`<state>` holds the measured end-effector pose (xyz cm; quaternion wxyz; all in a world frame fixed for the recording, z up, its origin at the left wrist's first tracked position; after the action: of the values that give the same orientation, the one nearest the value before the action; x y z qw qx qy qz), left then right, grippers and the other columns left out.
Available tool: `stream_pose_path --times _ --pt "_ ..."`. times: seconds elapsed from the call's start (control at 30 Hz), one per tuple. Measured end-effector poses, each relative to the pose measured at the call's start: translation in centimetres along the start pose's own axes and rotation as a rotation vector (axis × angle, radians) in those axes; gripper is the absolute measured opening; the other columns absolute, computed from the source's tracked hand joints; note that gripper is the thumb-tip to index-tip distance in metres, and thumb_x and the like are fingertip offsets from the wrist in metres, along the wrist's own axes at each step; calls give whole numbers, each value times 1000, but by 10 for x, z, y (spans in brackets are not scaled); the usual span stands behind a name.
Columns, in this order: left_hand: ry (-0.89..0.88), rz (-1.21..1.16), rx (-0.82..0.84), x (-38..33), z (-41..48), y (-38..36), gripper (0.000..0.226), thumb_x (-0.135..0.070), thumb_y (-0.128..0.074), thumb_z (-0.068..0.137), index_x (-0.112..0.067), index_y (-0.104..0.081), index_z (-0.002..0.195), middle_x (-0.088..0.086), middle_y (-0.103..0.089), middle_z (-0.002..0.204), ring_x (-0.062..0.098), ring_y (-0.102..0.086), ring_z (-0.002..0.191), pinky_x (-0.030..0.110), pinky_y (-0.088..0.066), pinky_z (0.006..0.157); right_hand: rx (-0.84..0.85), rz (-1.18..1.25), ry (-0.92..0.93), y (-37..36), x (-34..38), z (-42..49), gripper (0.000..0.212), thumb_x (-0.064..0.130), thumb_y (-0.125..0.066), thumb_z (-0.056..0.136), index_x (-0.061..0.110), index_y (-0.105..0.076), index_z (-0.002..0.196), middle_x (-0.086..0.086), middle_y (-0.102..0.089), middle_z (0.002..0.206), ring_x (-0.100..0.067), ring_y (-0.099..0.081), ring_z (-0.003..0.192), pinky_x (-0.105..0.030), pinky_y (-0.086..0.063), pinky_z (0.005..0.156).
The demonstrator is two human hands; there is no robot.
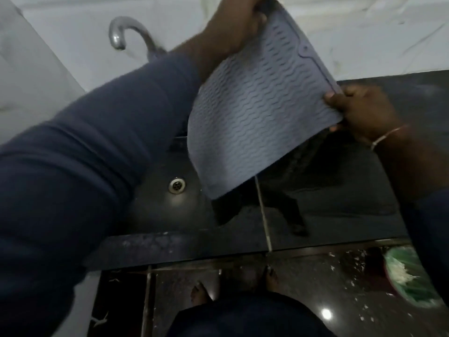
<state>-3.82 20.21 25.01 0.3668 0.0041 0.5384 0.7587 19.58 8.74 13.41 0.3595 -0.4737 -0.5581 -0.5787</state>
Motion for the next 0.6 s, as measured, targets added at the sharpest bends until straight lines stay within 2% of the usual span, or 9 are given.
stream_pose_path --times 0.07,0.13,0.23,0.27,0.33,0.4,0.5,0.53,0.6 --pt "7 -59 27 -16 8 -49 57 -26 -49 87 2 -46 137 19 -48 139 28 -42 132 16 -20 109 -41 -16 -94 34 -52 0 12 19 -58 95 15 -61 84 -7 -63 84 -4 -62 50 -21 -53 42" --pt "322 -187 19 26 -43 -99 61 -27 -54 93 1 -36 144 21 -39 148 31 -36 137 24 -20 110 -34 -21 -250 51 -121 -1 9 16 -56 96 7 -59 95 -16 -58 92 -5 -61 48 -19 -49 37" --pt "1060 -206 139 117 -196 -182 77 -59 -55 85 0 -46 134 25 -50 136 36 -49 125 39 -40 101 -40 -10 -546 62 -209 -9 10 14 -55 97 5 -55 100 -19 -54 103 -20 -56 66 -21 -50 36" --pt "1206 -240 220 129 -248 -203 82 -66 -52 84 1 -48 131 26 -53 132 37 -53 122 41 -43 100 -20 -19 -596 60 -228 -9 9 15 -55 97 6 -55 95 -19 -55 105 -21 -56 70 -23 -52 39" --pt "1395 -559 246 129 -311 -234 74 -69 -53 83 -4 -58 118 20 -64 114 34 -65 100 43 -54 85 -31 -44 -633 57 -243 -4 15 20 -57 96 12 -55 83 -17 -60 103 -21 -58 75 -27 -55 43" --pt "1481 -917 136 114 -326 -250 52 -58 -60 85 -13 -61 110 6 -66 101 22 -67 83 34 -57 63 -45 -76 -594 57 -241 6 24 31 -62 93 8 -58 86 -10 -60 92 -23 -58 80 -33 -59 50" --pt "1400 -805 25 119 -298 -241 20 -27 -70 87 -8 -66 82 8 -62 80 11 -56 58 19 -43 40 -60 -336 -428 66 -221 28 57 41 -41 99 -11 -64 102 -25 -64 99 -37 -61 95 -42 -53 79" --pt "1354 -727 -24 124 -283 -230 20 -18 -71 86 -6 -64 72 11 -60 71 10 -52 47 18 -39 37 -81 -384 -308 67 -212 36 60 38 -35 99 -14 -65 98 -31 -63 94 -38 -62 92 -37 -44 74" --pt "1247 -649 -119 126 -254 -206 25 -11 -67 88 -7 -61 64 5 -58 53 7 -48 37 20 -38 38 -172 -353 -207 77 -185 38 44 26 -47 98 -12 -65 82 -26 -55 75 -27 -57 76 -27 -29 62"
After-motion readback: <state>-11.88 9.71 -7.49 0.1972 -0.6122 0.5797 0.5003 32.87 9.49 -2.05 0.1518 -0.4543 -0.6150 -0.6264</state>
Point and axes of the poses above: each hand's wrist, its own z-axis towards the middle knuckle, its own y-axis out of the back of the hand, x = y × z, the point moved 8 cm from there along z, towards the middle knuckle
